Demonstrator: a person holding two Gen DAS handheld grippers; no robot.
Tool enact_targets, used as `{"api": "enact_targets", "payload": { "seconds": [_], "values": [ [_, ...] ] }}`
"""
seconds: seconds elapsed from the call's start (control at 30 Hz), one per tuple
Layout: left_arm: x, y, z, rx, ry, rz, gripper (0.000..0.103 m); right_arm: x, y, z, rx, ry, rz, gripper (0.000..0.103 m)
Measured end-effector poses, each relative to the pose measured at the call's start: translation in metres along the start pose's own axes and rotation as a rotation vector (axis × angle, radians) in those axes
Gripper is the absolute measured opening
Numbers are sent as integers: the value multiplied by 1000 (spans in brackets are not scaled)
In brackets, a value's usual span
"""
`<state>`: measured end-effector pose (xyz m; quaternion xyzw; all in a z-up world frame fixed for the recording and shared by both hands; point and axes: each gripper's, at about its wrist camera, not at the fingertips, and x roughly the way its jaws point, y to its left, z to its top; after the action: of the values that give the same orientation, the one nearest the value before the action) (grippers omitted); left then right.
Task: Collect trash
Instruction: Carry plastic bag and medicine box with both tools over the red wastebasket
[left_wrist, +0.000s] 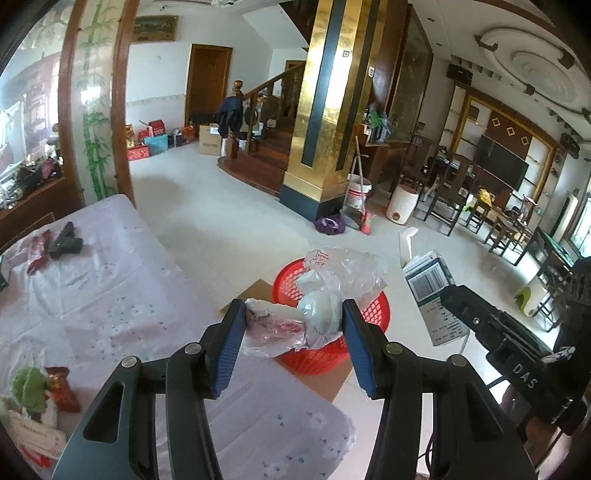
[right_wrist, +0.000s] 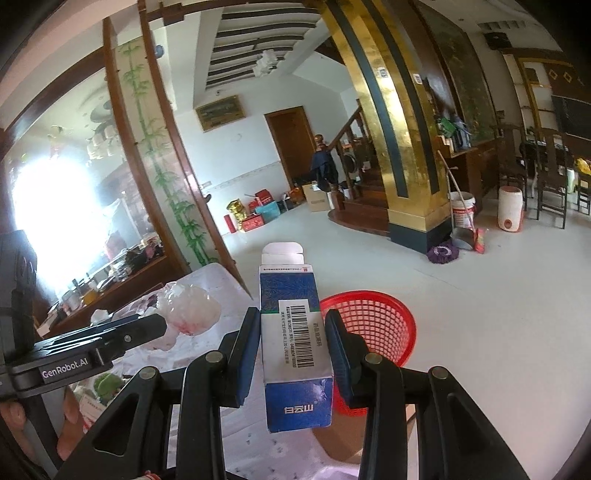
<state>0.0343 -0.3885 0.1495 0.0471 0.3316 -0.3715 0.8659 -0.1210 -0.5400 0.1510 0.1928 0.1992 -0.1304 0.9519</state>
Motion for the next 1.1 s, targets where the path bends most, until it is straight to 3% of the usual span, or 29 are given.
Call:
{"api": "enact_targets", "payload": {
  "seconds": [0.27, 0.43, 1.1],
  "values": [
    [40, -11, 16, 6, 34, -29, 51, 27, -26, 6, 52, 10, -35, 38],
    [74, -11, 23, -20, 74, -84, 51, 51, -42, 8, 77, 32, -45, 38],
    [166, -8, 28, -102, 215, -82, 52, 121, -75, -7, 129, 151, -97, 39]
  ]
}}
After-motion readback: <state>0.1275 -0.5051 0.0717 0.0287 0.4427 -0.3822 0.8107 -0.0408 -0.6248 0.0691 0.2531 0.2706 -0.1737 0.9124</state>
